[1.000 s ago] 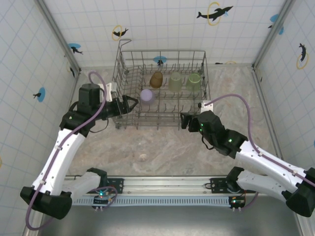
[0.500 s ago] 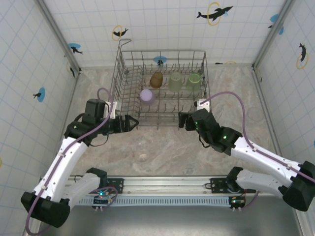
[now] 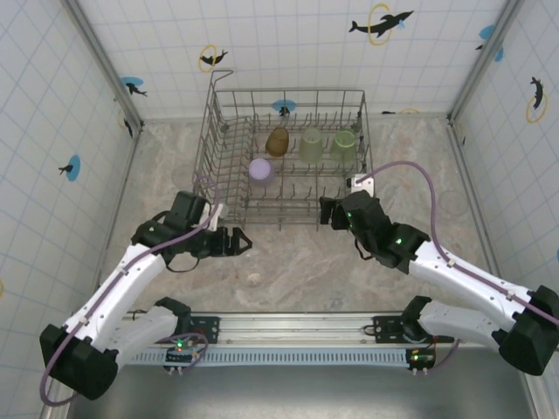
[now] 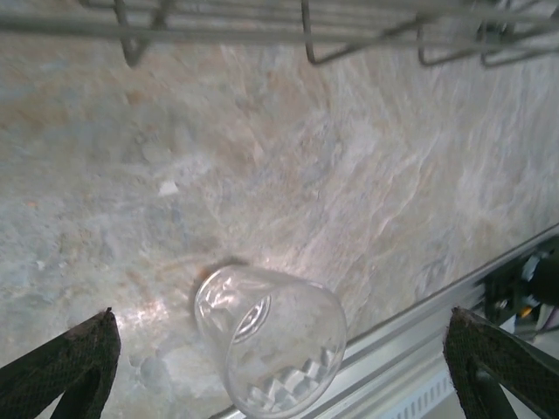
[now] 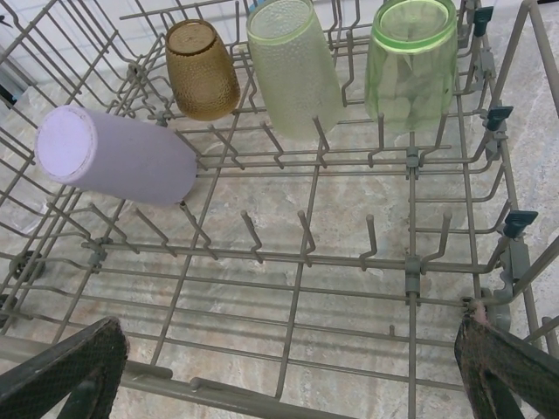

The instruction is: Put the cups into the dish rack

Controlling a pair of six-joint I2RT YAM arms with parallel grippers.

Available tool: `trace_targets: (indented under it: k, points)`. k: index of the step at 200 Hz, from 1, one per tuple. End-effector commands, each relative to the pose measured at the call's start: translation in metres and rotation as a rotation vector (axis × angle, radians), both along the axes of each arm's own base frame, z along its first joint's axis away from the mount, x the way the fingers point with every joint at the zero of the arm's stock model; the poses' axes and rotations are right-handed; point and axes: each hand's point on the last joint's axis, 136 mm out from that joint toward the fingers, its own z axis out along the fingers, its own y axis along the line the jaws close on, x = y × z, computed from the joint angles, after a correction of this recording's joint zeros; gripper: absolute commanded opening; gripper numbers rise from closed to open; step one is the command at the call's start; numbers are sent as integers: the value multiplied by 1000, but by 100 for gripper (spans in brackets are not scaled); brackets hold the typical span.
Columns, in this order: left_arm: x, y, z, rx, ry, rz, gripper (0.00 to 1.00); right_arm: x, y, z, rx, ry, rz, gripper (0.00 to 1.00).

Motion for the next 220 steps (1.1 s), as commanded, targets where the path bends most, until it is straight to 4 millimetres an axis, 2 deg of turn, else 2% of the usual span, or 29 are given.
trace_targets:
  k: [1,60,137,174,197,220]
  points:
    - [-13,3,-19,96,35,-52,97,5,2,16,31,-33,-2,100]
    - [-21,1,-50,239,63,-99,85,8,-3,14,43,-22,-4,100]
    - [-25,-5,-64,268,64,-114,71,7,-7,11,60,-19,-13,99]
    - [-29,-7,-70,273,74,-104,56,6,-8,11,69,-18,-14,100]
    - [-28,-3,-73,295,68,-98,54,6,-8,10,79,-21,-17,100]
    - [-28,-1,-77,310,71,-99,39,7,-7,10,78,-17,-14,100]
